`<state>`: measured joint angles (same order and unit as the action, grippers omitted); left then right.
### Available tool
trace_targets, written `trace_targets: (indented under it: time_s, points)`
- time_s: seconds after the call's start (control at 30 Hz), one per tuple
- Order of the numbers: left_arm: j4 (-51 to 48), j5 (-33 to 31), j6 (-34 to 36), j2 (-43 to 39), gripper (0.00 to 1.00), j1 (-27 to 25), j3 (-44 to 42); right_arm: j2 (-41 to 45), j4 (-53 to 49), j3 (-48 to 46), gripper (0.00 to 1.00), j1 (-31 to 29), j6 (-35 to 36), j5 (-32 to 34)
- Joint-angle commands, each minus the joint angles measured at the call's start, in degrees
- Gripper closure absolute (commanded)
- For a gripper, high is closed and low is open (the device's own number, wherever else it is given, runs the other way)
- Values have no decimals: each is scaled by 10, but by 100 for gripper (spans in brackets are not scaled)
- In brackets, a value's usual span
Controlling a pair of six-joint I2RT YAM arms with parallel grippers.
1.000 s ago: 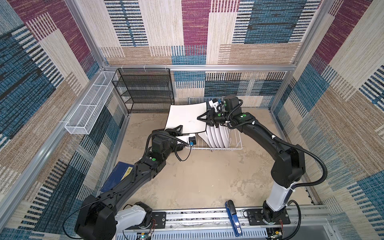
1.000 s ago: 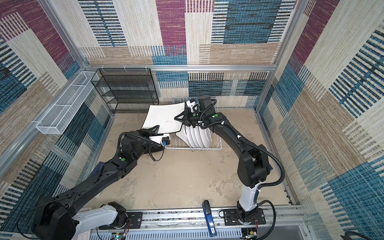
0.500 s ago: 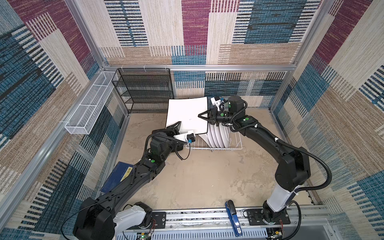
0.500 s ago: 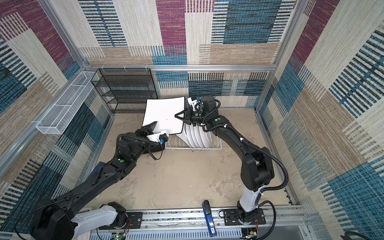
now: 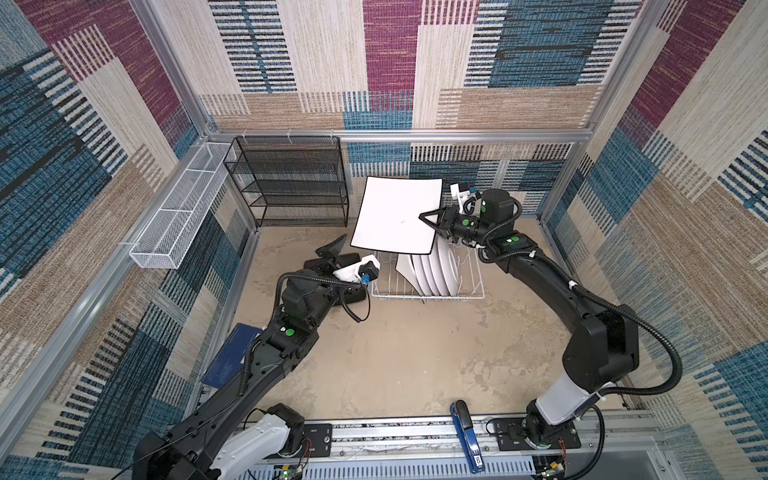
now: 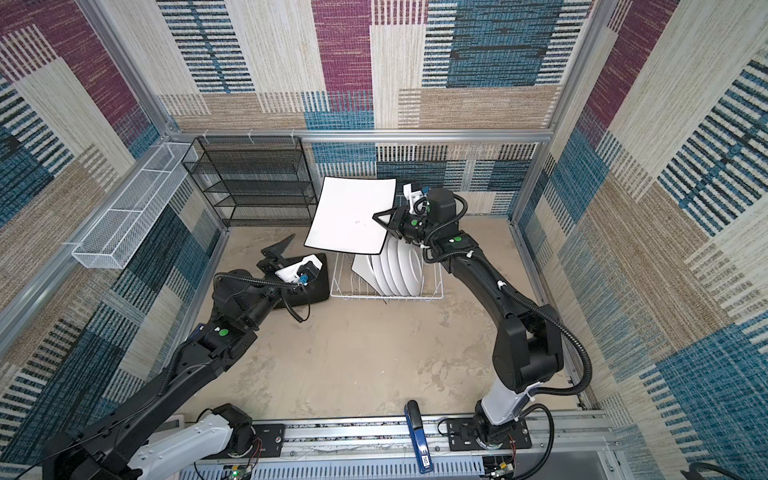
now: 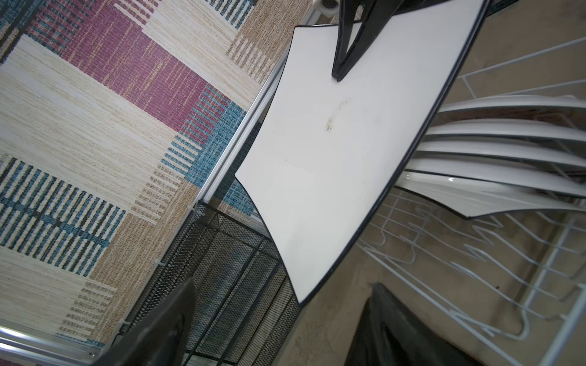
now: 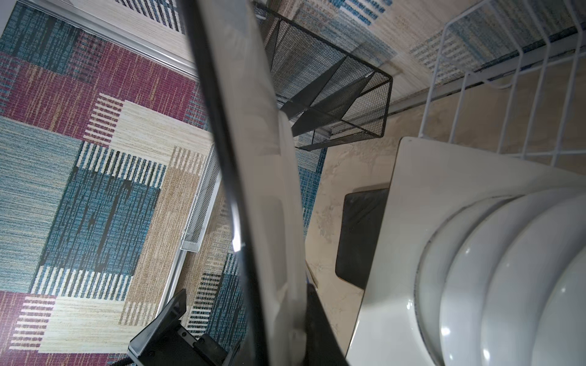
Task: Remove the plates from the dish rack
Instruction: 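Grasp the plate's far edge with the right gripper while the left gripper releases, then hold the plate with the right gripper while the left gripper regrasps its opposite edge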
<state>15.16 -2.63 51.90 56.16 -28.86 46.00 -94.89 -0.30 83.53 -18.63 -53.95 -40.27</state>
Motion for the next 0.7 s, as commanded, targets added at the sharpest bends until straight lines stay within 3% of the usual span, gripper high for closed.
trace_targets:
  time_s: [0.0,0.3,0.47,0.67]
  points:
    - [-65,20,-132,-12,11,6,39,18,108,-4,100,4,-6,-2]
    - [-211,115,-411,38,4,66,204,36,118,-27,100,14,6,-8]
    - [-266,236,-552,109,3,127,291,46,120,-36,100,14,16,-13]
    - [-264,337,-686,176,3,194,332,57,122,-42,100,15,29,-23]
